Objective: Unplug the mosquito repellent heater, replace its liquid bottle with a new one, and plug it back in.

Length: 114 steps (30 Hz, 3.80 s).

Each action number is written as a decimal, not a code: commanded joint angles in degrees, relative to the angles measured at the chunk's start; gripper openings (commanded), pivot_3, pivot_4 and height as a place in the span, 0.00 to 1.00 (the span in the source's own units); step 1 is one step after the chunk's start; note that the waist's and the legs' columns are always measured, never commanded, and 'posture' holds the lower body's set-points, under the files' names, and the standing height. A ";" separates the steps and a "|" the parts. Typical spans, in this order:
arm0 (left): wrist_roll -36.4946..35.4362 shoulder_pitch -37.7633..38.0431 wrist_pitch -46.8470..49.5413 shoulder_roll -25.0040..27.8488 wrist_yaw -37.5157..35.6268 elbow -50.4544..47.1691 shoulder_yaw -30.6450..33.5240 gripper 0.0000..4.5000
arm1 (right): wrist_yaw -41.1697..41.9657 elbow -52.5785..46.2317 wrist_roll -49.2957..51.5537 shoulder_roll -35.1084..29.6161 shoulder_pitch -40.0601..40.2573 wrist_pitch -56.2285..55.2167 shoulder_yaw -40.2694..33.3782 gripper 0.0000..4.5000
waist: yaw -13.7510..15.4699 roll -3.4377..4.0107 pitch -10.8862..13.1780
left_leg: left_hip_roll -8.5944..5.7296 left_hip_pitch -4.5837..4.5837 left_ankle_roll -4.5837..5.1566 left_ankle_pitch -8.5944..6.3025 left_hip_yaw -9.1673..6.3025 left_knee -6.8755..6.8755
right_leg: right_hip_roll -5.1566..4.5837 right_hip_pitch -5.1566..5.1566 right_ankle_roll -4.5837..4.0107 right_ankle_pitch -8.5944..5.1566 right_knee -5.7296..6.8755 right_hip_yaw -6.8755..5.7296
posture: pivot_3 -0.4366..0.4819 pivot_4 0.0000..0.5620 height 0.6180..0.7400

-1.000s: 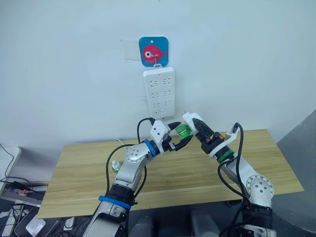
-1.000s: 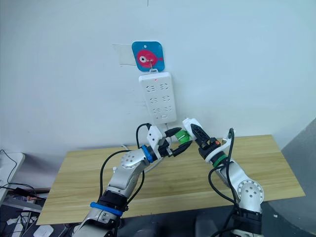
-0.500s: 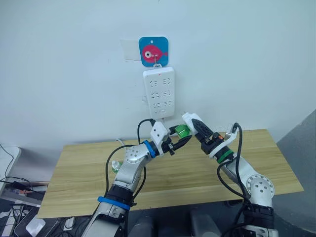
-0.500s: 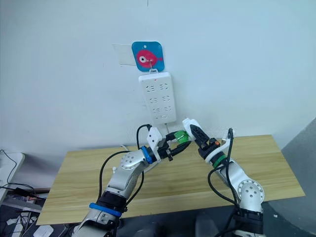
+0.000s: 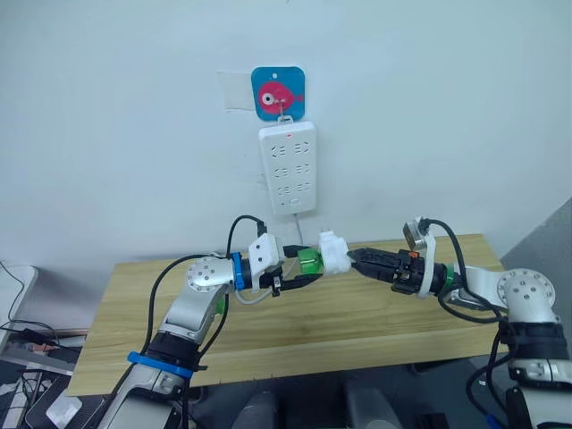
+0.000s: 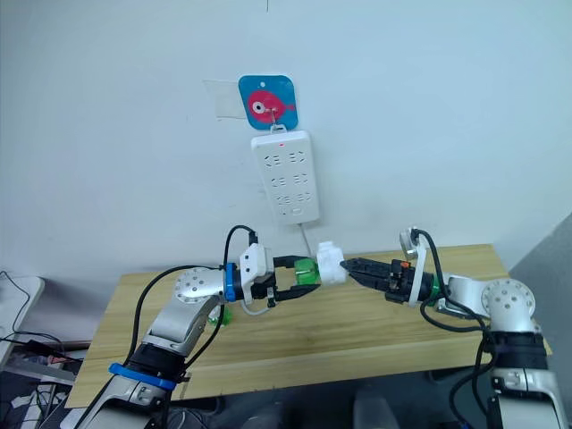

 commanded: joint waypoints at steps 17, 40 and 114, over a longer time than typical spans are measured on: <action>-1.02 0.50 -0.19 0.13 -1.94 -7.94 -2.01 0.50 | 11.72 1.66 -14.74 1.59 -4.17 3.50 3.17 1.00 | 0.36 0.00 0.00 | -0.02 -0.07 0.01 -0.01 -0.01 0.04 | -0.24 -0.05 0.00 0.00 0.02 -0.04 | 0.41 0.21 1.00; -0.52 0.98 -2.04 -1.20 -1.69 -7.01 -2.93 0.50 | 14.87 1.22 -15.16 3.62 -6.21 11.17 -2.65 0.66 | 0.38 -0.03 -0.02 | -0.04 -0.07 0.00 0.00 -0.01 0.05 | -0.26 -0.06 0.00 0.01 0.02 -0.03 | 0.40 0.17 1.00; -38.59 -9.00 75.41 2.55 -0.98 -7.74 4.40 0.50 | 18.13 -1.93 -13.98 1.24 -6.06 12.10 0.53 0.67 | -0.33 -0.16 -0.23 | -0.09 -0.12 0.07 -0.04 -0.14 0.18 | -0.01 -0.06 0.14 -0.07 0.17 -0.13 | 0.39 0.25 1.00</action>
